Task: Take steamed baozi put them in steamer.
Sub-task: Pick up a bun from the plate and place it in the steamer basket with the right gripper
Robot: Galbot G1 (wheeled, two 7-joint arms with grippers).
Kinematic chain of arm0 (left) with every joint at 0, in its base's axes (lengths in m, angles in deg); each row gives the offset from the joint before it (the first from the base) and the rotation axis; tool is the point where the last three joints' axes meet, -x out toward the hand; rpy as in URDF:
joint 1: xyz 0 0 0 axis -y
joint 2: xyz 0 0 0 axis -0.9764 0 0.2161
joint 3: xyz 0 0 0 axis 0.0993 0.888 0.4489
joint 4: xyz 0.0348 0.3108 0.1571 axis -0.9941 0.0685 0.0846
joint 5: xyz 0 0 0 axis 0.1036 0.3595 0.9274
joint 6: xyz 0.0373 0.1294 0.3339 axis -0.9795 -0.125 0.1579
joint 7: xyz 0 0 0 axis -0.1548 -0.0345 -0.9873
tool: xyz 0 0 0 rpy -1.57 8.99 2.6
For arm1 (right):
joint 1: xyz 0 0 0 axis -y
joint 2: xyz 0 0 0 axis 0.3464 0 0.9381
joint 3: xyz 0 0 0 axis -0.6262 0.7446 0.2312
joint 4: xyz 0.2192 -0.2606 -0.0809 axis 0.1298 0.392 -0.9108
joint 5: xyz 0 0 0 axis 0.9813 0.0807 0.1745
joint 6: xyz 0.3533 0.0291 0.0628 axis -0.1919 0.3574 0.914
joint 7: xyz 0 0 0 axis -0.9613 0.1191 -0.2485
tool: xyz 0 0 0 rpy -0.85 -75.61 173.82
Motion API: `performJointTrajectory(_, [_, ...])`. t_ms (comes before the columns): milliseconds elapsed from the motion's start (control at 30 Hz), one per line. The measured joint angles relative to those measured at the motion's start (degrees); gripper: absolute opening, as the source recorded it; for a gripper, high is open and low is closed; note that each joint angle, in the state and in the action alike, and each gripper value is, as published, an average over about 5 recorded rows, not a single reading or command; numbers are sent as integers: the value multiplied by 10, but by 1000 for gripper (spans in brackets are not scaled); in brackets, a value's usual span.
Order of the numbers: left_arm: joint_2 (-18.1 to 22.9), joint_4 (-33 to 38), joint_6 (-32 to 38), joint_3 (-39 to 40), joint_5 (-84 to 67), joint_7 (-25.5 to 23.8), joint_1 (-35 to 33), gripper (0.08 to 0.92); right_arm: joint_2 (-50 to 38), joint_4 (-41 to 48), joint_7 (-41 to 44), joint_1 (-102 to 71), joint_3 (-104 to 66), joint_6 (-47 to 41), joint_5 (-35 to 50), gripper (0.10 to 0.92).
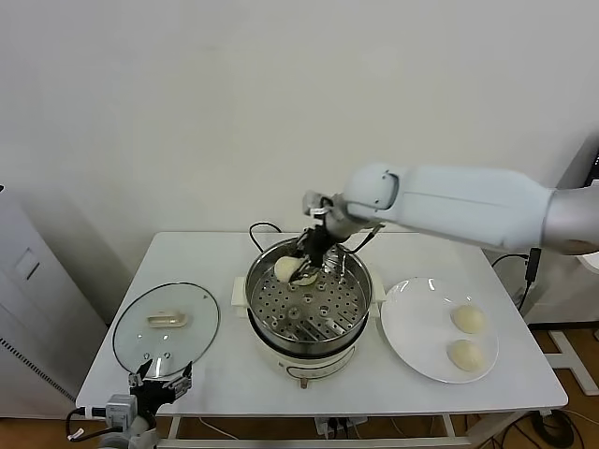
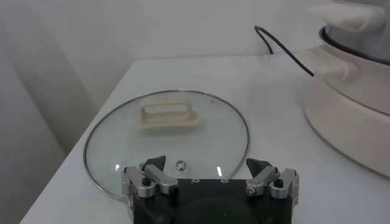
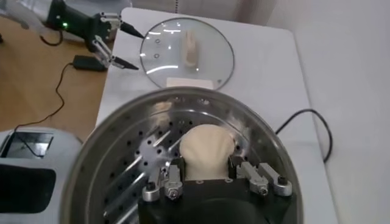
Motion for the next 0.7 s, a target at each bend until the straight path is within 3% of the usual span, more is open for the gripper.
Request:
performJointTrajectory(467, [-4,-6,2,-1,-4,0,3,823,37,25,-31,-59,-9,-19,-8,452])
performJointTrajectory(700, [-4,-7,2,-1,-4,0,2,823,41,31,-38,-67,-14,-26,-7,629])
